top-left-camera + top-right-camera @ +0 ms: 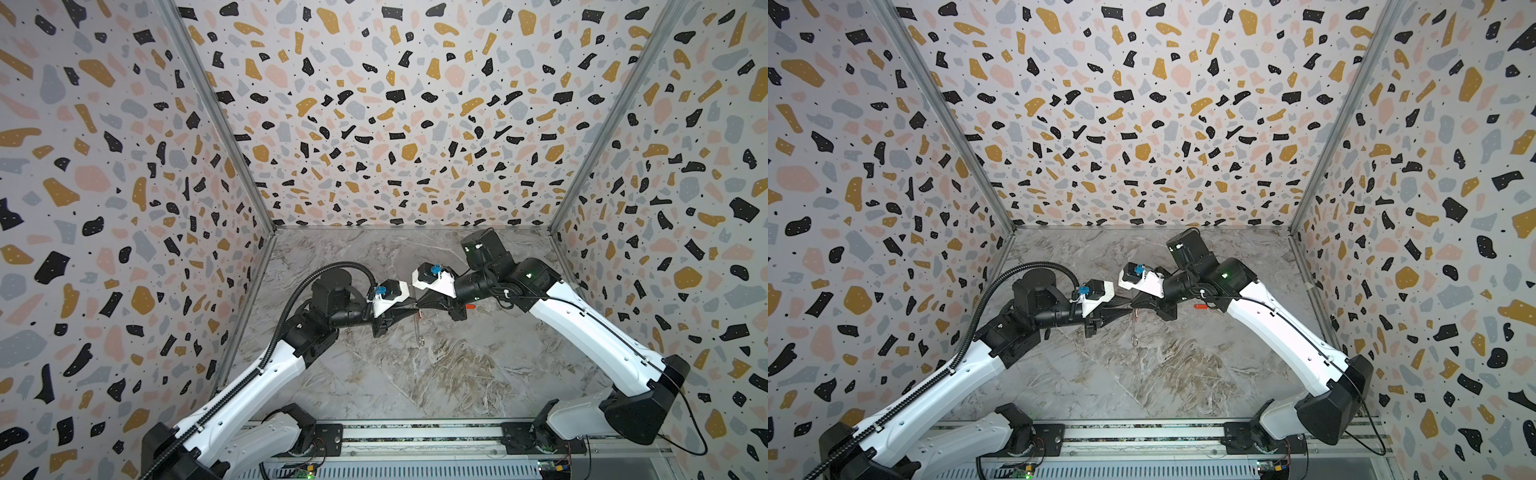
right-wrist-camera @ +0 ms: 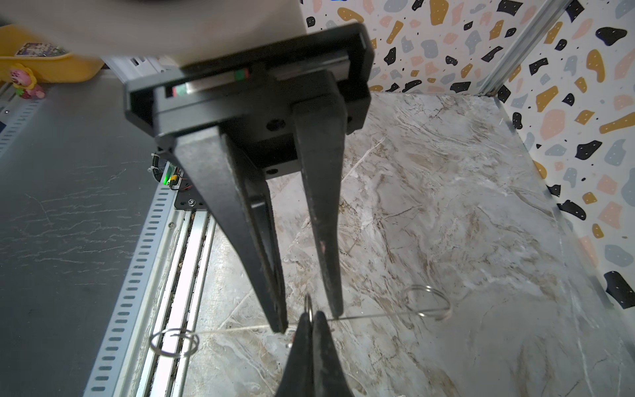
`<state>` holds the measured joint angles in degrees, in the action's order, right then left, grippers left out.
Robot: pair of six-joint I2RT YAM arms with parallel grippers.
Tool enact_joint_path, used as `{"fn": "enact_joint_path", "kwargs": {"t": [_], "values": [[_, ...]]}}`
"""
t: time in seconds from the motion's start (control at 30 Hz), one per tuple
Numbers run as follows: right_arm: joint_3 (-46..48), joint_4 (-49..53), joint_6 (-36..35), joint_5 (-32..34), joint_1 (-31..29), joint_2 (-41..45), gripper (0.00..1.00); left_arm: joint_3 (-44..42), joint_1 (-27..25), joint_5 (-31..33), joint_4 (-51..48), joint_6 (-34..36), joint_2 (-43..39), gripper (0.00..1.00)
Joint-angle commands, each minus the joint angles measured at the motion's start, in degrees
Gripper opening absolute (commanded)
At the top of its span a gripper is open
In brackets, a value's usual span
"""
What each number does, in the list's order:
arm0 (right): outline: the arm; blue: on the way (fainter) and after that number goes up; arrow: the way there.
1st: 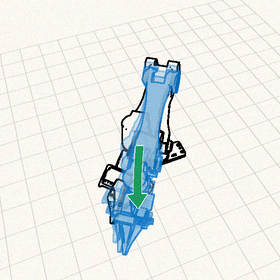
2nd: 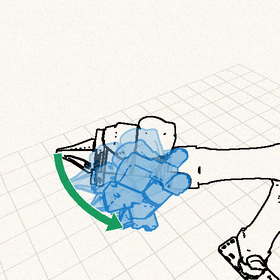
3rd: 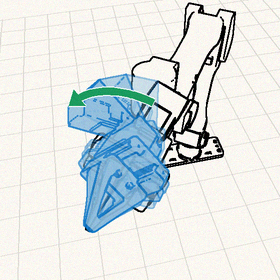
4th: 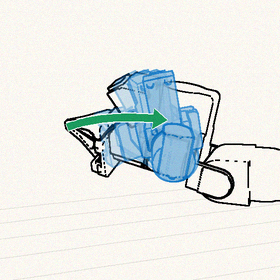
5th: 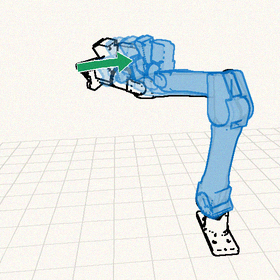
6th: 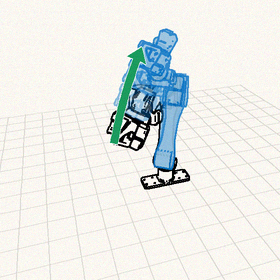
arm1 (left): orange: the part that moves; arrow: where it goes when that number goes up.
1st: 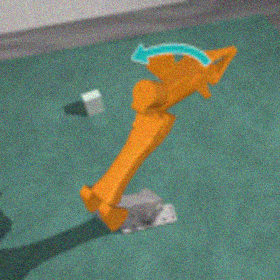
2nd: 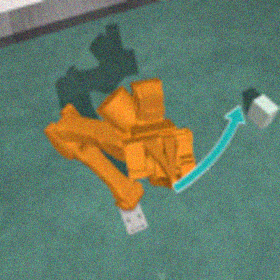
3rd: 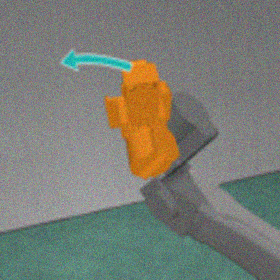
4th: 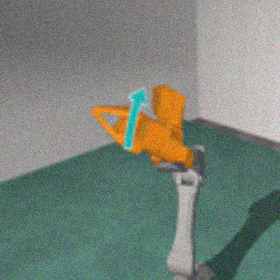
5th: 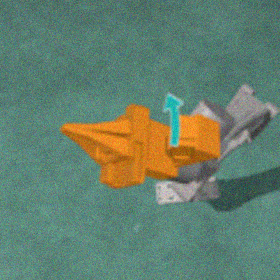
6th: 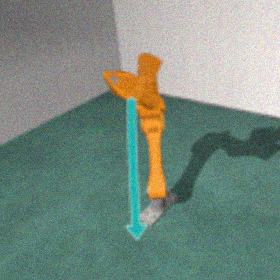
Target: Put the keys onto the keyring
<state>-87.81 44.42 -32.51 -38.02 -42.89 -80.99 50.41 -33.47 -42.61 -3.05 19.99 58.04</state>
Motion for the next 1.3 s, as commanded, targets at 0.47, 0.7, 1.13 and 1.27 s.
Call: {"fn": "enact_joint_path", "kwargs": {"t": [0.47, 0.7, 1.13, 1.27], "values": [[-0.4, -0.6, -0.8, -1.6, -0.4, 1.2, 0.0, 2.1, 0.3, -0.5, -1.4, 1.7, 0.5, 0.0], [-0.1, -2.7, 1.8, 0.9, -0.4, 1.5, 0.0, 0.7, 0.3, 0.6, 2.9, -0.8, -0.5, 0.0], [17.8, -26.4, 20.2, 11.6, -0.8, 12.5, 0.32, -11.3, 0.3, 7.3, 31.1, -18.4, -6.8, 0.0], [24.1, -34.3, 24.9, 14.0, -2.3, 15.5, 0.33, -13.7, 0.3, 7.9, 36.5, -21.3, -7.7, 0.0]]}}
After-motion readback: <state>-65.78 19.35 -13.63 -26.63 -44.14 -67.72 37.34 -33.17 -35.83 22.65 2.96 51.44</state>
